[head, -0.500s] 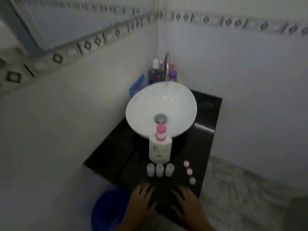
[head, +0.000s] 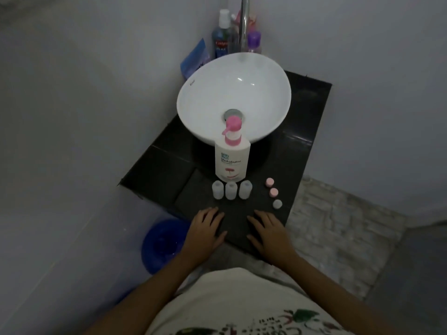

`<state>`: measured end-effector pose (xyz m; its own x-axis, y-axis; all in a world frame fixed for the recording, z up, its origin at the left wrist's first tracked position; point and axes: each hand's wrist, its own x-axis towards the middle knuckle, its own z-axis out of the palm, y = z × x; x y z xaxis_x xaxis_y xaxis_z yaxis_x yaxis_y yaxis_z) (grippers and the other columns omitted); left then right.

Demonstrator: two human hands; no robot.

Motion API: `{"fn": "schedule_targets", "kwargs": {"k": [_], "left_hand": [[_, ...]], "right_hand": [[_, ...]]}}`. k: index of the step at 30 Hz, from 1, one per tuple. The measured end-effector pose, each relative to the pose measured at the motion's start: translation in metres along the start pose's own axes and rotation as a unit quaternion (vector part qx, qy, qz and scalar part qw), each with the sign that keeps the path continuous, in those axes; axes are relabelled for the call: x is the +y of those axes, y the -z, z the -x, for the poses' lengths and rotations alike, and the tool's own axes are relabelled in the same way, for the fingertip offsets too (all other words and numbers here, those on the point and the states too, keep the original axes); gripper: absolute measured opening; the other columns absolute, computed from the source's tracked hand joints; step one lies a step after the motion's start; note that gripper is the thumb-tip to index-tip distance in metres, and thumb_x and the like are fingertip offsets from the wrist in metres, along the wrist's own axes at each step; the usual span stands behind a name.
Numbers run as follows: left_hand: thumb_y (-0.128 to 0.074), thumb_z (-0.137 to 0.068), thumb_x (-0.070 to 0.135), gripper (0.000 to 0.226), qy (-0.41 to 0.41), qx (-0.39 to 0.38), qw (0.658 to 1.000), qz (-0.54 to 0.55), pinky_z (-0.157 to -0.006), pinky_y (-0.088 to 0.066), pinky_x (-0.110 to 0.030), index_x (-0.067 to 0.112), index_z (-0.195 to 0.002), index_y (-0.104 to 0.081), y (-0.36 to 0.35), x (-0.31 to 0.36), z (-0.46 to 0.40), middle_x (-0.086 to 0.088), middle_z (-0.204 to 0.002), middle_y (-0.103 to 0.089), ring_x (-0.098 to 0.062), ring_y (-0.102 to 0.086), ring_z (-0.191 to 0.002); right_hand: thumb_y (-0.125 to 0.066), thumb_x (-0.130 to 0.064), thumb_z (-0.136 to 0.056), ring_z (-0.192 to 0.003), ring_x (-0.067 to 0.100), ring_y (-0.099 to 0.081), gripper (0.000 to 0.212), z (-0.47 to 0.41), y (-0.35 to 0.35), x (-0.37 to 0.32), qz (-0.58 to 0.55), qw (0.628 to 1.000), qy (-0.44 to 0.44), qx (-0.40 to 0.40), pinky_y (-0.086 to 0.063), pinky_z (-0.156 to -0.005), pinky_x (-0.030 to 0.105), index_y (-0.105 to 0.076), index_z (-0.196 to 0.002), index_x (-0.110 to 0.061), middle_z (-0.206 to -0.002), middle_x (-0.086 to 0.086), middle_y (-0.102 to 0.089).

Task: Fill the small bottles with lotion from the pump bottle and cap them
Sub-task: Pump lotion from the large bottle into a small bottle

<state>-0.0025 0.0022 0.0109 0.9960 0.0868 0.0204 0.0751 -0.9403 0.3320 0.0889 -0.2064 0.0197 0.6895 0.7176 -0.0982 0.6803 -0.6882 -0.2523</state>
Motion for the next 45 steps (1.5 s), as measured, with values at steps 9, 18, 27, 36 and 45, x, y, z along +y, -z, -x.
{"fn": "schedule_targets", "kwargs": {"k": [9,18,27,36,45], "left_hand": [[-0.063,-0.083,0.036,0.045,0.064,0.054,0.985,0.149,-0.095,-0.046,-0.032,0.012,-0.121,-0.056,0.014,0.005,-0.004,-0.007,-0.12,-0.055,-0.019,-0.048,-0.113],[-0.078,-0.067,0.033,0.057,0.192,0.089,0.941,0.265,-0.089,-0.042,-0.025,0.025,-0.116,-0.051,0.047,0.009,-0.065,0.004,-0.114,-0.052,-0.011,-0.044,-0.109],[-0.075,-0.078,0.017,0.028,0.202,0.102,0.906,0.358,-0.089,-0.051,-0.031,0.017,-0.103,-0.064,0.056,0.004,-0.066,0.001,-0.103,-0.061,-0.011,-0.059,-0.096],[-0.079,-0.075,0.016,0.04,0.174,0.213,0.875,0.398,-0.077,-0.046,-0.004,0.027,-0.107,-0.058,0.144,0.015,-0.075,0.022,-0.1,-0.06,0.013,-0.057,-0.093],[-0.071,-0.081,0.03,0.036,0.092,0.223,0.908,0.342,-0.078,-0.047,-0.021,0.022,-0.115,-0.064,0.174,0.028,-0.087,0.0,-0.1,-0.062,-0.015,-0.057,-0.098]], "right_hand": [[-0.041,-0.05,-0.085,-0.115,0.028,-0.056,0.054,-0.002,0.004,-0.003,0.008,1.0,0.007,-0.008,-0.052,-0.092,0.04,-0.055,-0.125,-0.017,-0.127,0.011,-0.058],[-0.053,-0.043,-0.087,-0.106,0.013,-0.053,0.041,-0.033,0.054,-0.015,-0.138,0.984,-0.03,0.109,-0.04,-0.09,0.021,-0.059,-0.118,-0.016,-0.117,0.002,-0.059],[-0.057,-0.034,-0.088,-0.09,0.009,-0.057,0.03,-0.071,0.143,-0.03,-0.278,0.923,-0.025,0.266,-0.047,-0.081,0.021,-0.063,-0.107,-0.011,-0.1,0.002,-0.064],[-0.054,-0.033,-0.092,-0.074,0.001,-0.056,0.024,-0.169,0.24,-0.063,-0.342,0.907,-0.006,0.244,-0.045,-0.071,0.011,-0.065,-0.091,-0.012,-0.086,-0.005,-0.065],[-0.048,-0.027,-0.097,-0.063,0.017,-0.063,0.041,-0.191,0.21,-0.071,-0.435,0.899,-0.02,0.049,-0.049,-0.072,0.022,-0.071,-0.075,-0.002,-0.067,0.011,-0.068]]}}
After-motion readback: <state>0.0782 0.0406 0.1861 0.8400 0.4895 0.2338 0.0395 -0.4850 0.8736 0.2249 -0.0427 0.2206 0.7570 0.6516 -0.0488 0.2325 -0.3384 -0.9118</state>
